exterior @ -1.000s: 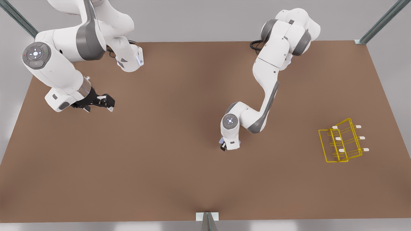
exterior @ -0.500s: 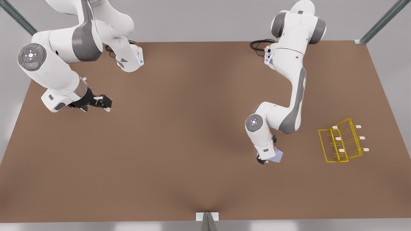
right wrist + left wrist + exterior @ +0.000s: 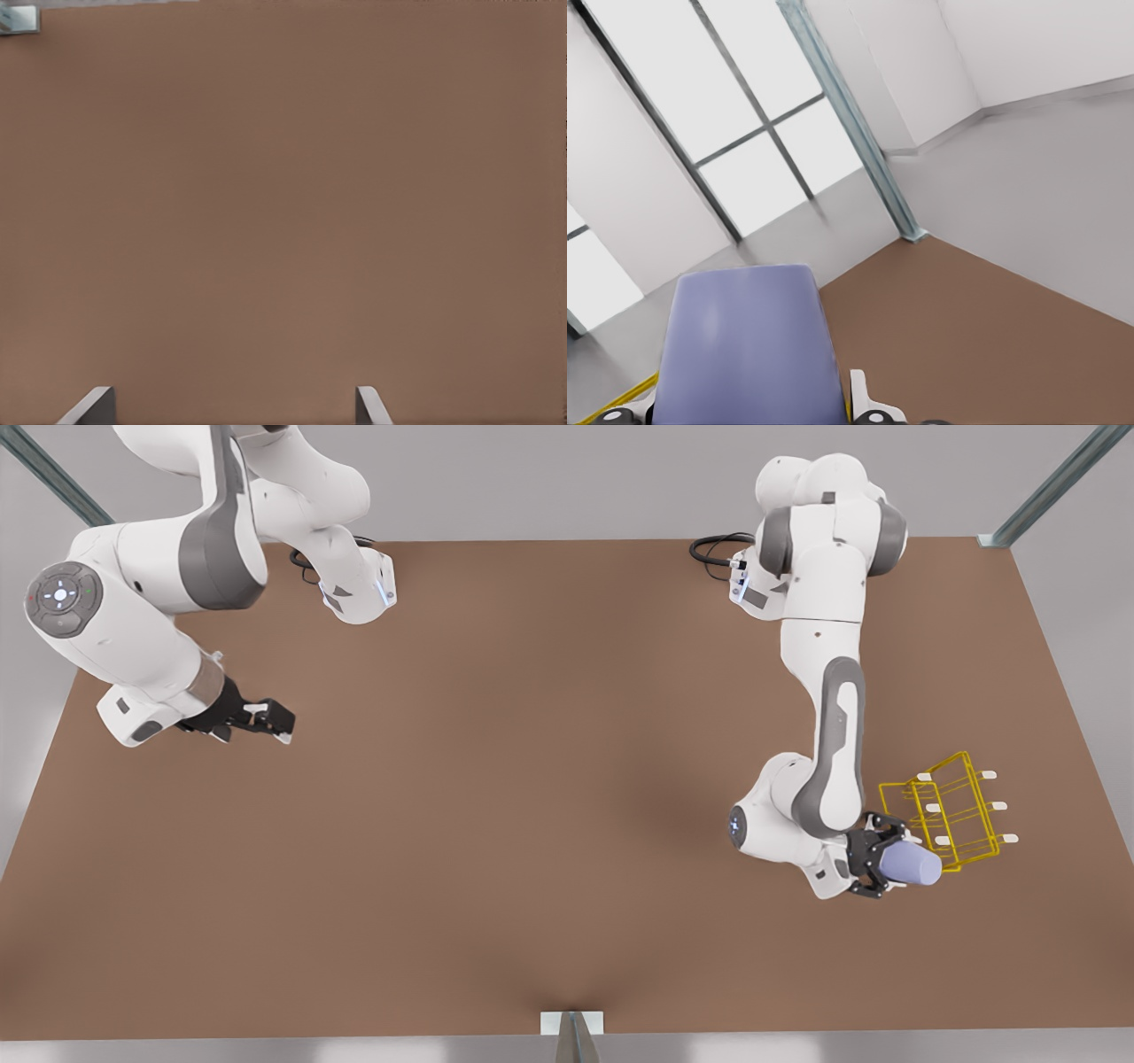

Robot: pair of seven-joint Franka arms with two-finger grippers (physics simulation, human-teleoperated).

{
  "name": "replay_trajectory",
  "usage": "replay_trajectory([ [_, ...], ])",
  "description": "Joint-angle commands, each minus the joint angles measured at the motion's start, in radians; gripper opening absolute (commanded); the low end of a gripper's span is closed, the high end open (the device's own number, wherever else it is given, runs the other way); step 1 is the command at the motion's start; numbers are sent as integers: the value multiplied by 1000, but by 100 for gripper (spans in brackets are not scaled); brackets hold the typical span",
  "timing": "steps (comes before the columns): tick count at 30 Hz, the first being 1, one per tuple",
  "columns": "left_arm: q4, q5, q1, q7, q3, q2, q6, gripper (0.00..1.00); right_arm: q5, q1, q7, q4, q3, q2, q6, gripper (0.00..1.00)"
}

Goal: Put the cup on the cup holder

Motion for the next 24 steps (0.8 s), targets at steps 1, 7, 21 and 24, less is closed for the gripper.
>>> replay_trajectory([
  [1,1,127,22,-197,1,18,0,72,2,4,-9,2,-1,-1,40,100],
  [7,-50,261,88,-323,1,38,49,75,8,-18,-73,2,1,1,34,100],
  [21,-111,364,109,-534,-4,29,33,75,8,-18,-75,5,1,-2,27,100],
  [24,-126,370,109,-550,-2,24,29,75,8,-19,-82,2,1,-4,27,100],
])
